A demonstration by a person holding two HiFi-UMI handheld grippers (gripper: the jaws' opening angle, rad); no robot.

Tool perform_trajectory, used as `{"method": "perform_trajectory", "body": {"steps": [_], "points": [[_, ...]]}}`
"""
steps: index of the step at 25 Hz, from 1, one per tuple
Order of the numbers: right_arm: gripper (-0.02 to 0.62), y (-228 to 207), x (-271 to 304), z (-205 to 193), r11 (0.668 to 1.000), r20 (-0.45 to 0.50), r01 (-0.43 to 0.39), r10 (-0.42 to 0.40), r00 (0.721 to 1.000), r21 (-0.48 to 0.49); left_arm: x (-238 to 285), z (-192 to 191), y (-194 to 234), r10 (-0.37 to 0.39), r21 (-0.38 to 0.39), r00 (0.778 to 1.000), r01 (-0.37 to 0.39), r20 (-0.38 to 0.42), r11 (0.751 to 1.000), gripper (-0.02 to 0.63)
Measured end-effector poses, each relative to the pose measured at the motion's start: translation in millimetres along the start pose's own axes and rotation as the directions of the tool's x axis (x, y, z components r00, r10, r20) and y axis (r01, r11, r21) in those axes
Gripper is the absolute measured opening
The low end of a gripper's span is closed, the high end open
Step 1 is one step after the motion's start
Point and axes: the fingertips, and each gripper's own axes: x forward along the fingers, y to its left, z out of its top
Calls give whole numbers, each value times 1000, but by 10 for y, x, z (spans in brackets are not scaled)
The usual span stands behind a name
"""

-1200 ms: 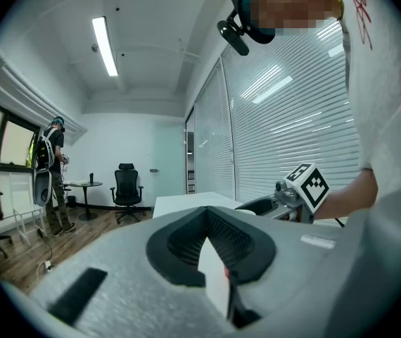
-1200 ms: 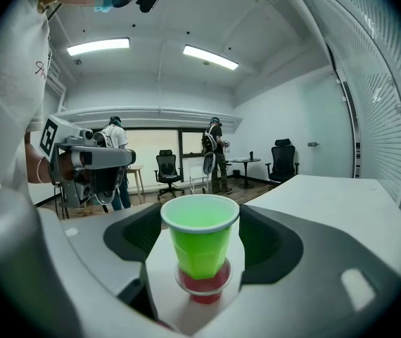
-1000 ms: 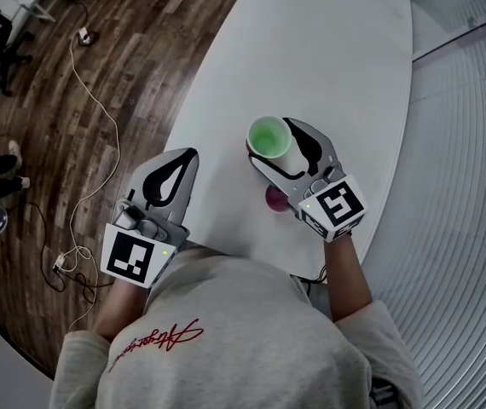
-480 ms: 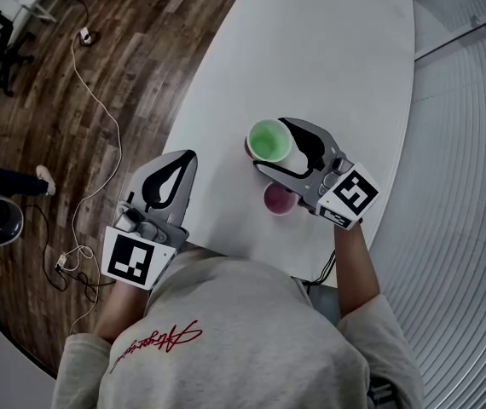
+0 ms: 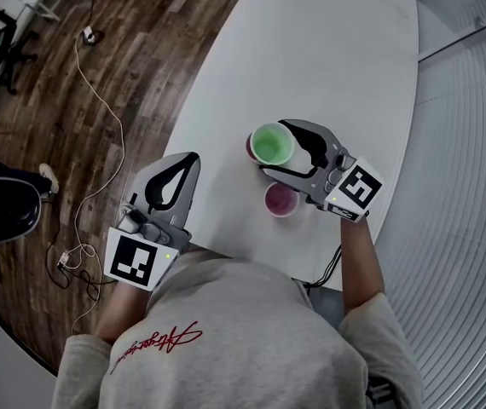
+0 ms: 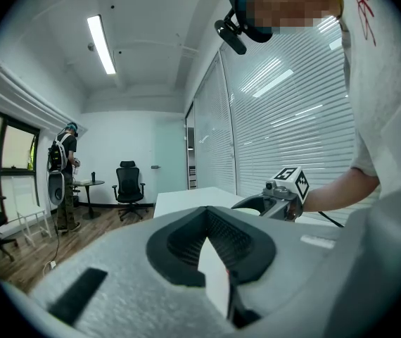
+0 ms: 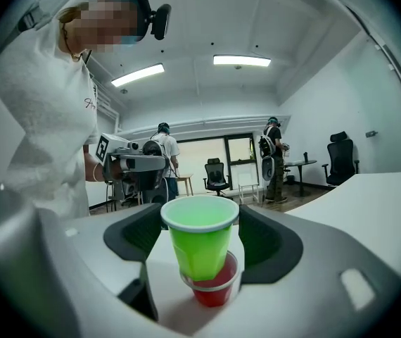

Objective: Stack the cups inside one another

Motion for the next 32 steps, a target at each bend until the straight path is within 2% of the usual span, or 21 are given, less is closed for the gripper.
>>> {"method": "perform_trajectory", "body": {"steps": [5, 14, 21, 32], "points": [[344, -3, 44, -47, 1000, 8, -31, 31, 999, 2, 3, -15, -43, -11, 4, 1000, 11, -8, 1000, -6], [344, 8, 70, -201, 999, -32, -50, 50, 998, 14, 50, -125, -58, -18, -5, 997, 18, -75, 1000, -6], [344, -59, 75, -285, 997, -34, -55, 57, 998, 50, 67, -125, -76, -23, -3, 997, 23, -80, 1000, -6], [342, -103, 117, -461, 997, -74, -62, 65, 995, 44, 69, -133, -61, -22, 5, 997, 22, -80, 1000, -6]]}}
